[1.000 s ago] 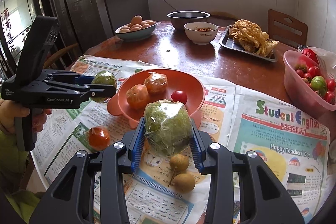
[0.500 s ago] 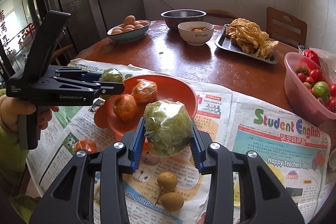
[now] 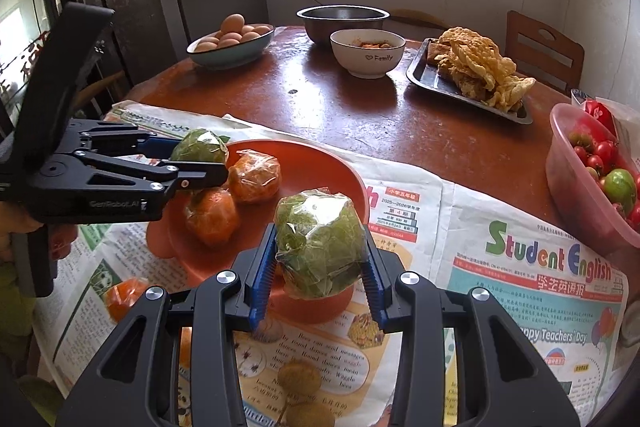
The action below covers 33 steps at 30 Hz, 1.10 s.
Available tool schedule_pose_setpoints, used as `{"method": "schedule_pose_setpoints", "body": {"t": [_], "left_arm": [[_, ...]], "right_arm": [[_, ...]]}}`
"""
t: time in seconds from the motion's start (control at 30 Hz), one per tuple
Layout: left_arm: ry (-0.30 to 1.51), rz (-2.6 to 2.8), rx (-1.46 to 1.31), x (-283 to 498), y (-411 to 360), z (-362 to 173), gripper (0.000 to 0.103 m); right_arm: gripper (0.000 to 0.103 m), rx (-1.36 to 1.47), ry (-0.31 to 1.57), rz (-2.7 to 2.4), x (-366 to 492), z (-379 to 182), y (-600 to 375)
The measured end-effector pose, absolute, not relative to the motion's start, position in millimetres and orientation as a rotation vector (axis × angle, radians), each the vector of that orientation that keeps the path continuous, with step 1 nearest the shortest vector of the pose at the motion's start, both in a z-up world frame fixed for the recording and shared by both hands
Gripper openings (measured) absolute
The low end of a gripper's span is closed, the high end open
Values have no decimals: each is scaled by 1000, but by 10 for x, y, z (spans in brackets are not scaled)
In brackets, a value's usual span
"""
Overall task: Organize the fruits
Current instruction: 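Lift and carry both bagged green fruits over the orange bowl, then lower both bagged green fruits into the bowl and open both grippers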
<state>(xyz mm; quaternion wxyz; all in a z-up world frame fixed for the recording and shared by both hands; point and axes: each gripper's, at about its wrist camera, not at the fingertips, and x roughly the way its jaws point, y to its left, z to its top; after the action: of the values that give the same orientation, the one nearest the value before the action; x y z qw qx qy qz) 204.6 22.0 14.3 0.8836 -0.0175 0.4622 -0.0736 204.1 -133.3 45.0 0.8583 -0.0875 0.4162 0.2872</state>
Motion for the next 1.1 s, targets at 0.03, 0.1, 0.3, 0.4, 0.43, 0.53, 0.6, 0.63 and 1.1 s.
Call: {"method": "schedule_pose_setpoints", "body": {"t": [0.03,0.1,0.3,0.4,0.43,0.53,0.6,0.63,1.1], "left_arm": [[962,-153,-34,2046,217,144,38],[959,-150,-30,2046,210,148,38],[950,-165,-26,2001,178,173,38],[950,-173,-29,1995,166,168,38],[950,-175,-29,1996,160,163,38],[956,-179,-34,2003,152,139,38],[960,-188,-29,2001,126,118,38],[964,-191,-31,2004,119,107,38],[977,-207,-38,1991,94,54,38]], "right_arm": [[38,-187,876,600,2052,441,-1322],[38,-196,878,598,2075,427,-1298],[38,-209,880,585,2181,402,-1262],[38,-212,879,587,2237,406,-1248],[38,-216,879,587,2259,405,-1234],[38,-238,882,600,2322,400,-1167],[38,-248,883,612,2367,395,-1121],[38,-252,887,616,2397,388,-1092],[38,-287,903,633,2546,321,-933]]}}
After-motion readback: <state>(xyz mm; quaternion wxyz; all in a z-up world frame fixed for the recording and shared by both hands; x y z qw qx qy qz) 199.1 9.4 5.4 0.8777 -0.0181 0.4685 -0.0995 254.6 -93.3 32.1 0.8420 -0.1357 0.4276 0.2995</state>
